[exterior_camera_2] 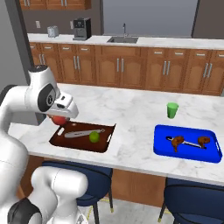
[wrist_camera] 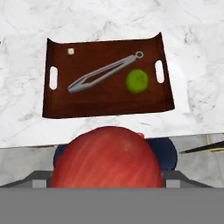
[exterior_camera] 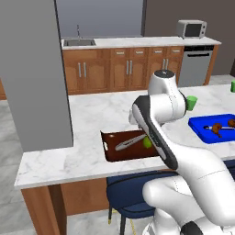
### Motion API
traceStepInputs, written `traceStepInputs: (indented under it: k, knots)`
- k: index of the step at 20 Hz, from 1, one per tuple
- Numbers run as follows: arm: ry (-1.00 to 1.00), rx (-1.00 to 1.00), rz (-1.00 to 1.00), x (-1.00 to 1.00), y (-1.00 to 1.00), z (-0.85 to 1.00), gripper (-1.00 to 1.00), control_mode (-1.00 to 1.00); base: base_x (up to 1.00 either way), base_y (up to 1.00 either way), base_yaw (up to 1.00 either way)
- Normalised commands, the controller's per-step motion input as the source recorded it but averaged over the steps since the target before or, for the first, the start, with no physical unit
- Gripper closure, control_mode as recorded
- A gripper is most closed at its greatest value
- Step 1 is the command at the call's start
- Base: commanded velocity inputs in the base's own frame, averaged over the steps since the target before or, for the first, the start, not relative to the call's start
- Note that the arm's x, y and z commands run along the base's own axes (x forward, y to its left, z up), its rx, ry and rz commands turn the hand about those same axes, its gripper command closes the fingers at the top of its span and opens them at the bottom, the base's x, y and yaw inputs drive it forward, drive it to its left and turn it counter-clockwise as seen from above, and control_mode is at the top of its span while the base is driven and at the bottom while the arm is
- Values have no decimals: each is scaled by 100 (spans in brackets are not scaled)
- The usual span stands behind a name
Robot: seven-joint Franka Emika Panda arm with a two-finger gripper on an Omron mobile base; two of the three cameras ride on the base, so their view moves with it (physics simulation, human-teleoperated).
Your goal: Gather the lime and onion from the fridge and place them on a tray on the dining counter. Then gather the chicken drumsticks from the fridge and place them on the other tray.
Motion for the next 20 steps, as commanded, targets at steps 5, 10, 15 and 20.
traceStepInputs:
  k: [5,10,15,20]
  knots:
    - [1,0,0,56,12,-32,100,-100,0,0,0]
    - [6,0,0,49,11,-31,100,-100,0,0,0]
    - [7,0,0,44,10,-38,100,-100,0,0,0]
    - [5,0,0,44,8,-37,100,-100,0,0,0]
